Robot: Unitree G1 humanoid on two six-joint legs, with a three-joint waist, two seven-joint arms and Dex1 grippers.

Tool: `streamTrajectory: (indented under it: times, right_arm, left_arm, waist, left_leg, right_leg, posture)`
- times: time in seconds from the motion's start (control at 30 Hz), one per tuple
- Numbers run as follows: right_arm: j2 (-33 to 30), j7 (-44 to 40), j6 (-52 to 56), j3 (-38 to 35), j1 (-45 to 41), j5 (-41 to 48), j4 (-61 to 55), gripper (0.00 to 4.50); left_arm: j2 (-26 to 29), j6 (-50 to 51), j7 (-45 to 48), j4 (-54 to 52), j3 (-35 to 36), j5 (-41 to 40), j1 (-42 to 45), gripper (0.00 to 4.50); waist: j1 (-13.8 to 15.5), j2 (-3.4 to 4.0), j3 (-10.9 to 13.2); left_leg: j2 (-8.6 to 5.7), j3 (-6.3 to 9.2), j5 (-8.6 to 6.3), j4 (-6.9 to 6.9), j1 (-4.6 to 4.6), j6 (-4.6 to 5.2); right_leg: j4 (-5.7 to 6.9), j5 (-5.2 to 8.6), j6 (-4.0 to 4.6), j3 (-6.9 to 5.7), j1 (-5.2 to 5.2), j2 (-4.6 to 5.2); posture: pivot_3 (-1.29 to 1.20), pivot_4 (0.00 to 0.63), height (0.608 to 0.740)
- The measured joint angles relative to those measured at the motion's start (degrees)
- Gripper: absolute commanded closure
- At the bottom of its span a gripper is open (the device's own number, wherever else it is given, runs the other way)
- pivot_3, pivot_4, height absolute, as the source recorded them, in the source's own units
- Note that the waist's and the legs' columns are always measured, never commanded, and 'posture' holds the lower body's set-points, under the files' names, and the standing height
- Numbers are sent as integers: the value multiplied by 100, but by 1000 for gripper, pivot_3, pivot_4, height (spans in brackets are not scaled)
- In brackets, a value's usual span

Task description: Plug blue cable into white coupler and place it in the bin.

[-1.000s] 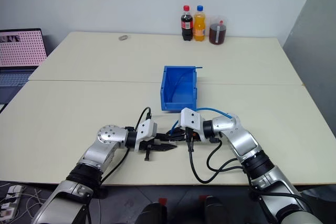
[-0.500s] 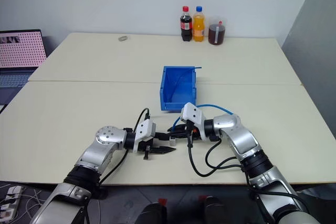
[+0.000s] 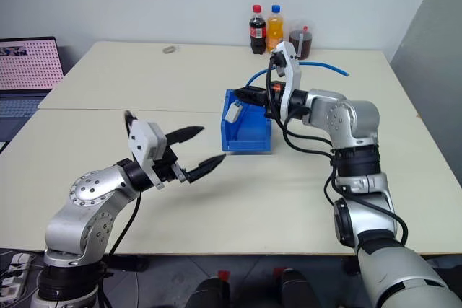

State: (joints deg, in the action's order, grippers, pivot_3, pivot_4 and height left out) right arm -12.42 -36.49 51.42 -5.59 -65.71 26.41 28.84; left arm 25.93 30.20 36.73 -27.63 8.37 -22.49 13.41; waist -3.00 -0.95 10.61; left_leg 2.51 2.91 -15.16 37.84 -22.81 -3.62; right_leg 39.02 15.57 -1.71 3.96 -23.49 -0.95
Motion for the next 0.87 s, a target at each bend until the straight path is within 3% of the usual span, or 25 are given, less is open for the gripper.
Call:
streamTrajectory:
  times: [0.1, 0.2, 0.47, 0.53, 0.7, 0.77, 0.87]
  right_arm:
    - [152, 631, -999, -76, -576, -451, 1746, 3309]
    - [282, 979, -1710, -157, -981, -726, 2743, 2663]
    - [312, 1037, -2535, -149, -1338, -1158, 3574, 714]
    - [205, 975, -2609, -100, -1354, -1249, 3571, 514]
    - [-532, 633, -2927, 467, -723, -1875, 2345, 514]
    - [-856, 612, -2916, 488, 60, -1959, 1104, 514]
    - [-1027, 825, -2864, 478, 1968, -2076, -1474, 514]
  left_arm:
    - [-287, 393, -687, -454, 219, -139, -320, 0]
    - [-322, 487, -943, -699, 212, -153, -620, 0]
    - [-235, 481, -1225, -771, 318, -166, -581, 0]
    - [-235, 481, -1248, -770, 307, -166, -534, 0]
    - [-267, 569, -1319, -716, 225, -237, -506, 0]
    - [-328, 695, -1429, -656, 355, -352, -532, 0]
    - [-505, 853, -1733, -448, 735, -504, -638, 0]
  waist:
    - [-25, -1, 1]
    - [-26, -1, 1]
    - [-3, 0, 1]
    - [-3, 0, 1]
    - [49, 0, 1]
    - [80, -1, 1]
    - [91, 0, 0]
  left_leg:
    - [-1, -9, 0, -3, -4, 0]
    - [0, -9, 0, -10, -9, 0]
    - [-4, -8, 0, -10, -11, -1]
    - [-4, -7, 0, -11, -11, -1]
    - [-5, -5, -1, -11, -14, -1]
    - [-4, -5, -1, -12, -14, -2]
    - [5, -3, -1, -20, -13, -3]
  right_leg:
    - [-1, -1, 0, 8, -6, 2]
    - [1, -2, 2, 7, -16, 1]
    - [0, -2, 2, 4, -16, 3]
    - [0, -2, 2, 3, -16, 3]
    - [-5, -2, 2, 2, -15, 5]
    - [-4, -2, 2, 2, -14, 6]
    - [-2, -1, 2, 3, -18, 5]
  posture:
    - [0, 150, 740]
    - [0, 150, 740]
    - [0, 150, 740]
    - [0, 150, 740]
    - [0, 150, 740]
    - [0, 150, 740]
    - [0, 150, 740]
